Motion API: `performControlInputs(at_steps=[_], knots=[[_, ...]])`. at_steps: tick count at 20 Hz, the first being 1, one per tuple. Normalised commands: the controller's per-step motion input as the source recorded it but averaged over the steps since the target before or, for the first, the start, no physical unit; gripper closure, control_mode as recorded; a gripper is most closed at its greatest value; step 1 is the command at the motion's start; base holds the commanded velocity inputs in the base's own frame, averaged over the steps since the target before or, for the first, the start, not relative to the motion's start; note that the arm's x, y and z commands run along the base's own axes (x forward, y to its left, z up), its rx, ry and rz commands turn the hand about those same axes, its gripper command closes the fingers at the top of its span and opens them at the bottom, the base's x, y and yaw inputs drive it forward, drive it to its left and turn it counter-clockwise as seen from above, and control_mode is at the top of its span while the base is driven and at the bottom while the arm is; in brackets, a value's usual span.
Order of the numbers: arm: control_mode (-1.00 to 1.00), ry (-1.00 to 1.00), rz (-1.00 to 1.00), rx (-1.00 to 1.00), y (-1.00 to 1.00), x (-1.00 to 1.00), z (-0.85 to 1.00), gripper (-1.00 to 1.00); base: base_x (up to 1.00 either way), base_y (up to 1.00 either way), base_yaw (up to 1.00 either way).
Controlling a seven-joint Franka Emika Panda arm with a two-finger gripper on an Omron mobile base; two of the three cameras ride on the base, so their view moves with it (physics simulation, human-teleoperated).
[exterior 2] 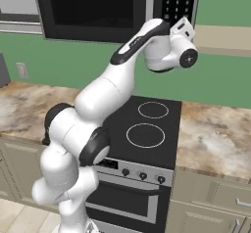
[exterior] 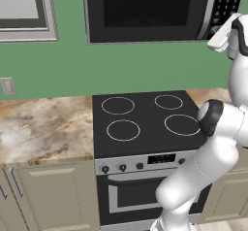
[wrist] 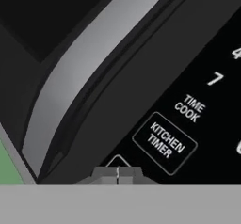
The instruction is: Transport the fish from the fridge to the microwave and turn on the microwave.
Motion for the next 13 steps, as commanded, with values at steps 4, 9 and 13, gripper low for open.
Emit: performControlInputs(at_steps=[4, 9, 13], knots=[[-1.0, 0.0, 0.0, 0.13, -0.06, 0.25, -0.22, 1.0, 0.0, 0.0, 0.0], [-1.0, 0.0, 0.0, 0.09, -0.01, 0.34, -0.39, 1.0, 0.0, 0.0, 0.0], [-1.0, -0.04, 0.0, 0.1, 0.0, 0.51, -0.73, 1.0, 0.0, 0.0, 0.0]])
